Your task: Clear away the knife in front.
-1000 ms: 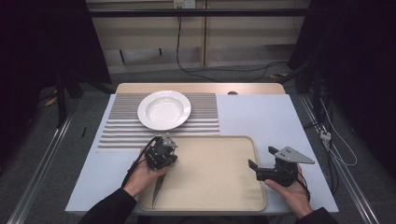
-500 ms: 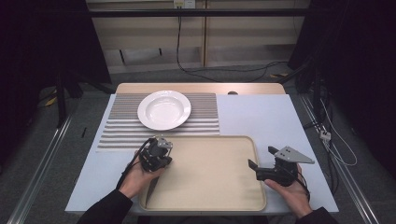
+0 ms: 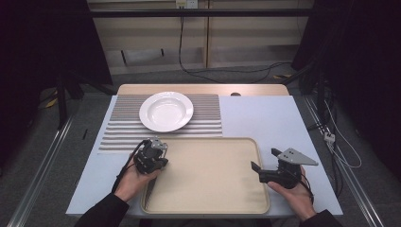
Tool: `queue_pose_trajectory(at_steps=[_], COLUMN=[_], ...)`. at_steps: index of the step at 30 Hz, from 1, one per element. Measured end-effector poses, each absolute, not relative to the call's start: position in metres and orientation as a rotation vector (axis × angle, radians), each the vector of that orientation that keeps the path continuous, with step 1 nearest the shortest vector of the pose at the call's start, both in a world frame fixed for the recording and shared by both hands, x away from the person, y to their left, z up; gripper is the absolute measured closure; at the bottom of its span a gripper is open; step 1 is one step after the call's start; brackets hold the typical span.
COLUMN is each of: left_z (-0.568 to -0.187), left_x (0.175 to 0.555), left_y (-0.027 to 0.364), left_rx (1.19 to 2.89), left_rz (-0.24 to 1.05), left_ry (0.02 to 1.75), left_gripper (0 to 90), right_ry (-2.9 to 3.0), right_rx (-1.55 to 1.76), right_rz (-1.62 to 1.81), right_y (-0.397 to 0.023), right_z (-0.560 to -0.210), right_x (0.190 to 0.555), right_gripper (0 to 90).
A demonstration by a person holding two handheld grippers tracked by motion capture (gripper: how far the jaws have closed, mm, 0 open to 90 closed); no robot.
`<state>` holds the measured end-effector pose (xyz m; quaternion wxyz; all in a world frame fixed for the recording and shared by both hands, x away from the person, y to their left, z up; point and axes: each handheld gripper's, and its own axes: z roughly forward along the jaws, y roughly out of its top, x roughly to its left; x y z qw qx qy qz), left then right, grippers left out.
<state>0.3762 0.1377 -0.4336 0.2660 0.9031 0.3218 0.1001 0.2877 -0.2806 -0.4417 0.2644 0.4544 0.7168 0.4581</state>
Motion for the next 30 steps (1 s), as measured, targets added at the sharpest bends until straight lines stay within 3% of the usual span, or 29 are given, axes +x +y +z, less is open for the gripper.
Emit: queue_pose_trajectory(at_steps=[25, 30], left_z=[-0.433, -0.434], left_x=[0.373, 0.372], left_y=[0.15, 0.149], left_rx=[2.418, 2.402], left_rz=[0.325, 0.3], left_ry=[0.946, 0.885], left_gripper=[89.4, 85.9], right_ry=[1.933, 1.933], right_rx=[1.231, 1.231], right_rz=[1.242, 1.247], right_y=[-0.28, -0.28], right_z=[-0.441, -0.441], right_x=[0.287, 0.287], right_gripper=[7.6, 7.5])
